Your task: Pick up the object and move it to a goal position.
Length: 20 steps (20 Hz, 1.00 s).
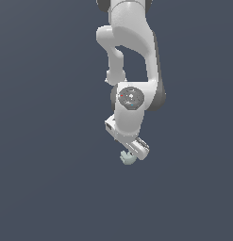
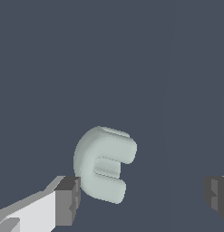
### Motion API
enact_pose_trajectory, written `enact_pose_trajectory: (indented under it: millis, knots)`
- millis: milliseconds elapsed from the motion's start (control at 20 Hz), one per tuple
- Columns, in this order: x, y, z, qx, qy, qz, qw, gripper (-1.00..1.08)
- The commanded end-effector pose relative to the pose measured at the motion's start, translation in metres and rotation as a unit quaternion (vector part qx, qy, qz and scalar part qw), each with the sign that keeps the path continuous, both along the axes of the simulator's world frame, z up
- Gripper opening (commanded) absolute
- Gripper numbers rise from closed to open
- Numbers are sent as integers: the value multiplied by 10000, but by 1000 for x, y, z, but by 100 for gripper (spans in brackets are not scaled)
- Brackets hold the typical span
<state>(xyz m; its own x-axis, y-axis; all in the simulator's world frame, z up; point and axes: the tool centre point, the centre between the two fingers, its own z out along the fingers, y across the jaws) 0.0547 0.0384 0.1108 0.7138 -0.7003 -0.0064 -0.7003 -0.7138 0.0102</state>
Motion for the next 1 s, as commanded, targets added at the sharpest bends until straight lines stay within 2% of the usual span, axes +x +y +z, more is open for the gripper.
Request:
enact_pose_trajectory:
  millis: [0,500,950]
  knots:
    - [5,5,-4,1,-14,-310,9995,100]
    - [16,21,-16,5,-51,-1124,9936,100]
    - [19,24,-19,6,-58,-1301,9915,100]
